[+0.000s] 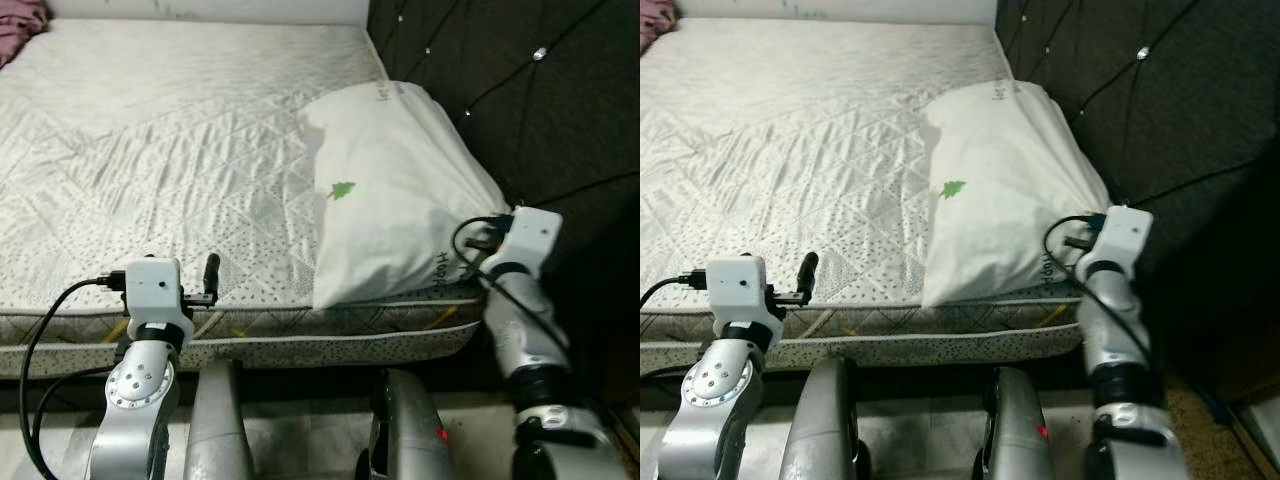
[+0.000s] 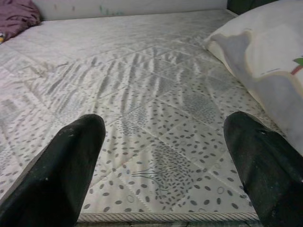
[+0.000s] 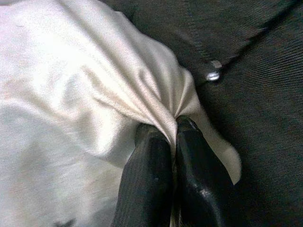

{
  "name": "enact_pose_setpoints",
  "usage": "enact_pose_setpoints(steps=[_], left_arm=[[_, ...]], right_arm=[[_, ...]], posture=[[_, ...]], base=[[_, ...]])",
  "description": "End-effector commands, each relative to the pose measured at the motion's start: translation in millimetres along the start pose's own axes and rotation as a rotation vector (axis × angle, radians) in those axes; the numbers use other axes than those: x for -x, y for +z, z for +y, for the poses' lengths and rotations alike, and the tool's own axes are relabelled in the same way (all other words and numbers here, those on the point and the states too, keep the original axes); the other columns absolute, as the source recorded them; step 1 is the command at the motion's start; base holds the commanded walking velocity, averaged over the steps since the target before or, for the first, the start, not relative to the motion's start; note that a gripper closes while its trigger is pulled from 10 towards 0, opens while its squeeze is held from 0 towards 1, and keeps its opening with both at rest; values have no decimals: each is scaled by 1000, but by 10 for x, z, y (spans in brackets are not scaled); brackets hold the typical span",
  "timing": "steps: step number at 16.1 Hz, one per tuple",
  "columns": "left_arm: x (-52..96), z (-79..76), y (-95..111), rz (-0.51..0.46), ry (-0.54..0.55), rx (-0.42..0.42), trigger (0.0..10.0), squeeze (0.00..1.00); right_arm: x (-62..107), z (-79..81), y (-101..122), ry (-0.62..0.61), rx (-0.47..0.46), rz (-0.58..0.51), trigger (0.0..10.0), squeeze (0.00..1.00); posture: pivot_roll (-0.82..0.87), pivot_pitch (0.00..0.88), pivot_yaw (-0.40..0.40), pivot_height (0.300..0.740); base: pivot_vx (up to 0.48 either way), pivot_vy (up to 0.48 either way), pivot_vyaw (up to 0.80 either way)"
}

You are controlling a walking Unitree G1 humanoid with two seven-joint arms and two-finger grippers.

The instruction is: Clean up the room

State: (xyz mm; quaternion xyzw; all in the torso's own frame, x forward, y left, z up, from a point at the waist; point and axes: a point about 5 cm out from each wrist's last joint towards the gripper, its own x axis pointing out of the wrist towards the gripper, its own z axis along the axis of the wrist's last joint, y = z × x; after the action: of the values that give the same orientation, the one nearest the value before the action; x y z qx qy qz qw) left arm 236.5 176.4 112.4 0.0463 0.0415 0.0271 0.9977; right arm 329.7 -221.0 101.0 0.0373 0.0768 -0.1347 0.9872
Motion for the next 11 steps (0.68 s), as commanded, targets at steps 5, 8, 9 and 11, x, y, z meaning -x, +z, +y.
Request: enact_pose_setpoints(steps=[5,8,9,11], left_arm=[[-10,-8,-17,10,3,-7,10000,0],[-20,8,-18,14,10,-8,10000,0],[-35,16,-7,12,12,-9,10000,0],[-71,37,6,5,21,-15,10000,0]], right_arm=[[18,252,54,79,-18,10,0,0],[-4,254,-12,51,13,76,10000,682],[-13,239,-3,32,14,73,10000,1000],[-31,212,88,3,18,7,10000,1000]], posture=[[57,0,-57,559],[57,0,-44,559],[55,0,-40,559],[49,0,-25,559]], base=[[0,0,0],[0,0,0],[0,0,0],[0,0,0]])
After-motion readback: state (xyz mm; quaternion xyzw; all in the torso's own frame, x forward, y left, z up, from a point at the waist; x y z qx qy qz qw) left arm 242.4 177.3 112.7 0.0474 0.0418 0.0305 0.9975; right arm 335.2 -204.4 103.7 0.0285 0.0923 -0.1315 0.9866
